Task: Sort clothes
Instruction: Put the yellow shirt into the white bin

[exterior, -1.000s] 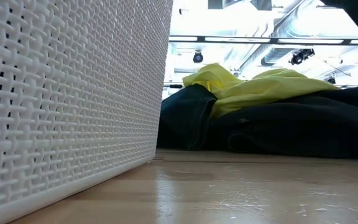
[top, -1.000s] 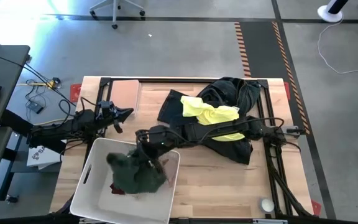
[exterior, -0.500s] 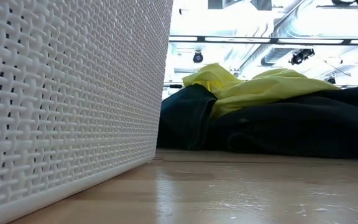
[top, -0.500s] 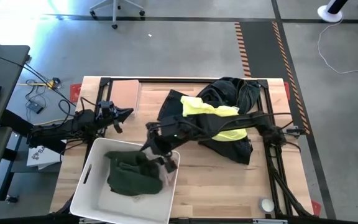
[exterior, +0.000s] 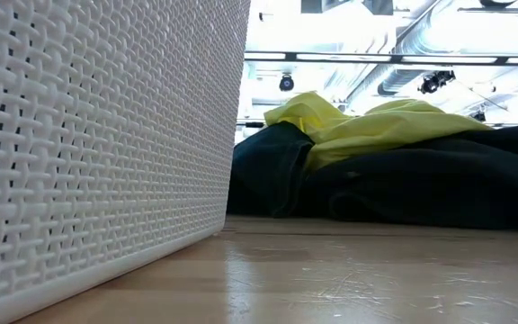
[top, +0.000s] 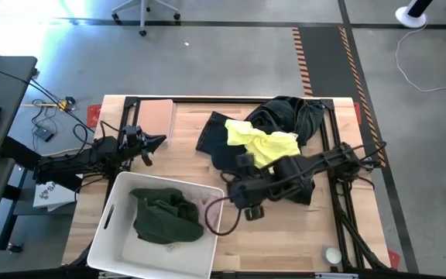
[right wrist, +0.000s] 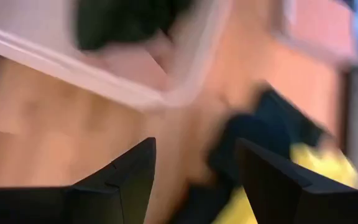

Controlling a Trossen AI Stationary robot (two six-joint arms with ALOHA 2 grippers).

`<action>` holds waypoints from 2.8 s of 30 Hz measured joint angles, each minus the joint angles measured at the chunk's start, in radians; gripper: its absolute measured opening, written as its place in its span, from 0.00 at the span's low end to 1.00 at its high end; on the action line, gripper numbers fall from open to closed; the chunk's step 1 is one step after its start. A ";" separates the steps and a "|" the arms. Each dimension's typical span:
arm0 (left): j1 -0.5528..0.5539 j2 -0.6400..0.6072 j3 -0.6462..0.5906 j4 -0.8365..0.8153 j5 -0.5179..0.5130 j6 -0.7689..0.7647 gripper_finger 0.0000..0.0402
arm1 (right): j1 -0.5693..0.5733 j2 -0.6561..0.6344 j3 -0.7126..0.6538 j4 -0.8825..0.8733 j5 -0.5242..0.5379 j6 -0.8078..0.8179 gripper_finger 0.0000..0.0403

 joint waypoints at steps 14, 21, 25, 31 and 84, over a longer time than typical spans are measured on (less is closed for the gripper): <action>0.000 0.000 0.000 -0.006 0.001 0.001 0.01 | 0.085 -0.267 -0.487 -0.098 0.394 0.444 0.53; 0.000 0.000 0.000 -0.007 -0.006 0.026 0.01 | 0.084 -0.558 -0.898 -0.101 0.421 0.822 0.53; 0.000 0.000 0.000 -0.008 -0.026 0.027 0.01 | 0.065 -0.698 -1.087 -0.058 0.409 1.039 0.53; 0.000 0.000 0.000 -0.008 -0.036 0.027 0.01 | 0.000 -0.812 -1.291 0.170 0.394 1.038 0.53; 0.000 0.000 0.000 -0.008 -0.035 0.018 0.01 | -0.329 -0.735 -0.920 0.975 0.125 -0.156 0.10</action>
